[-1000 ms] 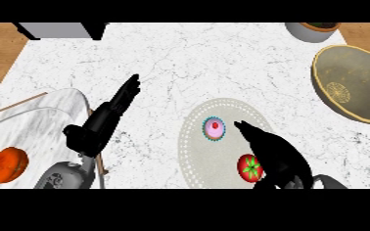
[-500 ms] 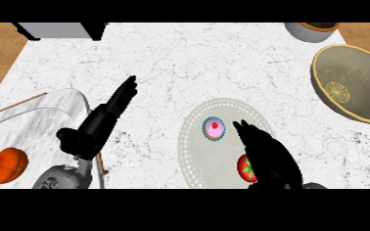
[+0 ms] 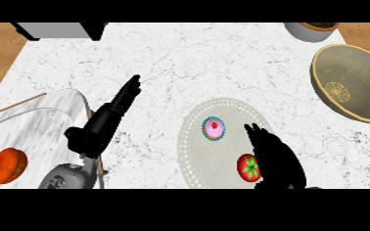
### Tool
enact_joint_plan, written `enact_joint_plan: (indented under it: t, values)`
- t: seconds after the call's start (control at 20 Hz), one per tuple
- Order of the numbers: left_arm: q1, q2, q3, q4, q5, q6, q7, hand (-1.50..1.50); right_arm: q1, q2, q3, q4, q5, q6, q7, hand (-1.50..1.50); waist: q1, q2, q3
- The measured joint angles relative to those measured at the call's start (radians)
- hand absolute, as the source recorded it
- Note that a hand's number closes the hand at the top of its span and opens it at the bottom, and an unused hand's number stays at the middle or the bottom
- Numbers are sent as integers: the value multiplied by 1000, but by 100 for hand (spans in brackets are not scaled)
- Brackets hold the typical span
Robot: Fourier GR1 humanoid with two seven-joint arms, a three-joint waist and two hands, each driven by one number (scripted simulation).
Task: Pick the tomato from the placemat and place it in the bowl
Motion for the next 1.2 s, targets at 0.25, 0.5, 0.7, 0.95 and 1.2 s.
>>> enact_joint_plan:
  t: [0.25, 0.5, 0.7, 0.95, 1.2]
  values:
    - [28, 2, 17, -37, -1, -25, 12, 0, 18, 56, -30, 83, 40, 6, -34, -150, 3, 0, 0]
    - [46, -21, 27, -35, -28, -42, 3, 0, 56, 76, -86, 144, 83, 17, -106, -150, 2, 0, 0]
    - [20, -39, 50, -20, -40, -60, 14, 0, 66, 131, -103, 192, 137, 9, -163, 150, 1, 0, 0]
    - [0, -53, 74, -28, -46, -75, 44, 0, 75, 151, -116, 193, 221, -12, -232, 150, 1, -1, -1]
    - [40, -66, 81, -41, -63, -96, 27, 0, 84, 177, -151, 213, 291, -23, -286, 150, 2, -1, 0]
